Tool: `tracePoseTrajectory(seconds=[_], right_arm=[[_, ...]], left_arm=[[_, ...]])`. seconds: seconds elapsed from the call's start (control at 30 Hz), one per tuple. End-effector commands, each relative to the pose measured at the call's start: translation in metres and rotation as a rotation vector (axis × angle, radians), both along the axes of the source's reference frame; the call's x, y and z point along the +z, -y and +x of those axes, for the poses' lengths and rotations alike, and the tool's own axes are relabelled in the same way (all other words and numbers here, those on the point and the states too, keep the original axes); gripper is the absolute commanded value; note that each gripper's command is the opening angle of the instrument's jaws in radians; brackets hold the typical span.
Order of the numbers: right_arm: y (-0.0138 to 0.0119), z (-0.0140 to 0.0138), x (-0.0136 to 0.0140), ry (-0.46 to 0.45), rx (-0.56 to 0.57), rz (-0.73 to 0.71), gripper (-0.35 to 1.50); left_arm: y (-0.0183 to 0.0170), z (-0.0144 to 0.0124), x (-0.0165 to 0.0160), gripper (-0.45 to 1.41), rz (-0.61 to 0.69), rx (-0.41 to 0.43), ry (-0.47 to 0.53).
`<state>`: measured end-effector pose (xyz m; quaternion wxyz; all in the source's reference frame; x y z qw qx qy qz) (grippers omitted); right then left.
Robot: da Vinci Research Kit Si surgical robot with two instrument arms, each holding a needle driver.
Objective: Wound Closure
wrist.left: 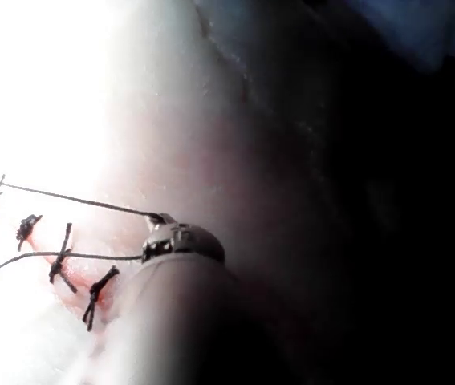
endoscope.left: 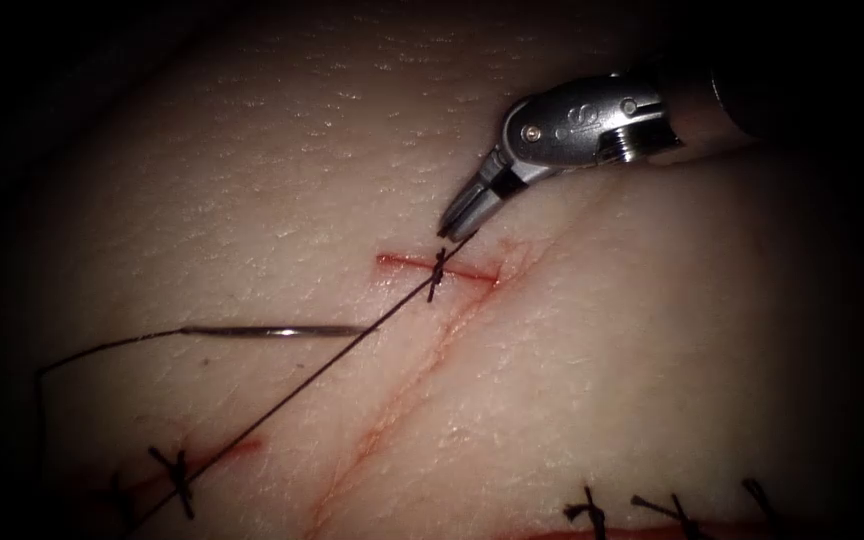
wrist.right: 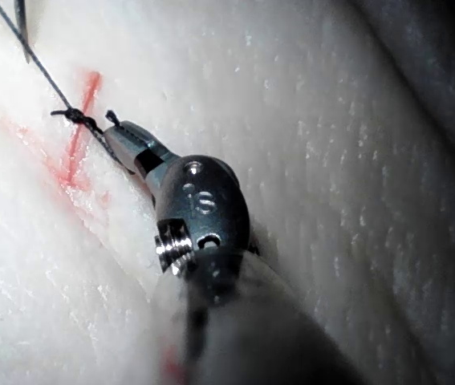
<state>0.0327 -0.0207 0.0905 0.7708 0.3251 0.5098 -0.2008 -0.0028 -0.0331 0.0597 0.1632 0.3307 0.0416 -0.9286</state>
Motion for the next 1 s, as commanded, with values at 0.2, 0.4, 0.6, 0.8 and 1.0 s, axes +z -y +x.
tracePoseTrajectory(seconds=[0.2,0.4,0.6,0.8,1.0], right_arm=[[-0.0006,0.0005,0.0009,0.018,0.013,-0.018,-0.35],[-0.0016,-0.0002,0.0017,0.058,0.016,-0.053,-0.35],[-0.0020,-0.0009,0.0028,0.082,0.023,-0.063,-0.35],[-0.0016,-0.0012,0.0036,0.096,0.024,-0.064,-0.35],[-0.0015,-0.0015,0.0036,0.099,0.025,-0.063,-0.35]], left_arm=[[0.0021,-0.0004,0.0013,-0.45,0.017,-0.004,0.001],[0.0038,-0.0005,0.0026,-0.45,0.031,0.004,-0.013],[0.0056,-0.0002,0.0038,-0.45,0.052,0.008,-0.011],[0.0057,0.0004,0.0040,-0.45,0.064,0.005,-0.006],[0.0057,0.0016,0.0044,-0.45,0.080,-0.007,-0.007]])
